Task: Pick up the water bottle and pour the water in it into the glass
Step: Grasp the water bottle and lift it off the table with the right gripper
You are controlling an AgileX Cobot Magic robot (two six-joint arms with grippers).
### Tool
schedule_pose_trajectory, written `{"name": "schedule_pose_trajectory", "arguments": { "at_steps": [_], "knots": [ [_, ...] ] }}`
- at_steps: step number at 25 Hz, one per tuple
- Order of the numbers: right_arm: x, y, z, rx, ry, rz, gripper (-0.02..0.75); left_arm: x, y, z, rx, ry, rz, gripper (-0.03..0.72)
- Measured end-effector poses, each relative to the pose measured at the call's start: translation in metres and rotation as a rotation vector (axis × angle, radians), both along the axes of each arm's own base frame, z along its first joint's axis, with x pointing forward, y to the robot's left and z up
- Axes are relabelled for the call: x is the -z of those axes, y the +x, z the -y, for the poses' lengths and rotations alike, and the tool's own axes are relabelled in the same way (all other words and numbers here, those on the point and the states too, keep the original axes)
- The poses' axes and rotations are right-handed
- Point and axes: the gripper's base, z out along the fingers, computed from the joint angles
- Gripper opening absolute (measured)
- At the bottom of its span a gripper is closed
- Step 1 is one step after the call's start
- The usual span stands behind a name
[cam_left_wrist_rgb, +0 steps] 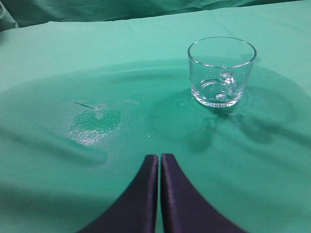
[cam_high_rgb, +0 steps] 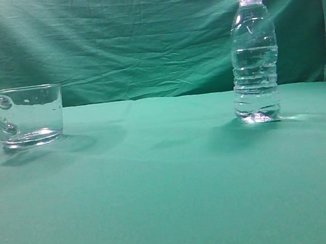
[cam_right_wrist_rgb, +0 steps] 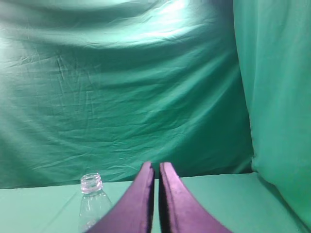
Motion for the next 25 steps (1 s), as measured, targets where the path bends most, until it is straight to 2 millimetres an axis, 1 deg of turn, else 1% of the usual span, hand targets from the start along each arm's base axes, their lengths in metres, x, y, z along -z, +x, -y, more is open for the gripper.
{"name": "schedule_pose_trajectory", "arguments": {
  "at_steps": [3,6,9,13,17,22,25],
  "knots": [
    [-0.020,0.004,0.000,-0.001,0.010,-0.026,0.000,0.000,0.000,0.000,0.000,0.000,0.000,0.000],
    [-0.037,0.013,-0.001,-0.017,0.103,-0.087,0.000,0.000,0.000,0.000,0.000,0.000,0.000,0.000],
    [-0.045,0.023,-0.002,-0.018,0.141,-0.163,0.000,0.000,0.000,0.000,0.000,0.000,0.000,0.000],
    [-0.035,0.042,-0.004,-0.007,0.127,-0.298,0.000,0.000,0.000,0.000,0.000,0.000,0.000,0.000],
    [-0.022,0.059,-0.010,-0.025,-0.011,-0.414,0.000,0.000,0.000,0.000,0.000,0.000,0.000,0.000],
    [-0.011,0.078,-0.035,-0.205,-0.205,-0.428,0.000,0.000,0.000,0.000,0.000,0.000,0.000,0.000],
    [-0.002,0.091,-0.049,-0.283,-0.237,-0.429,0.000,0.000,0.000,0.000,0.000,0.000,0.000,0.000]
  ]
}}
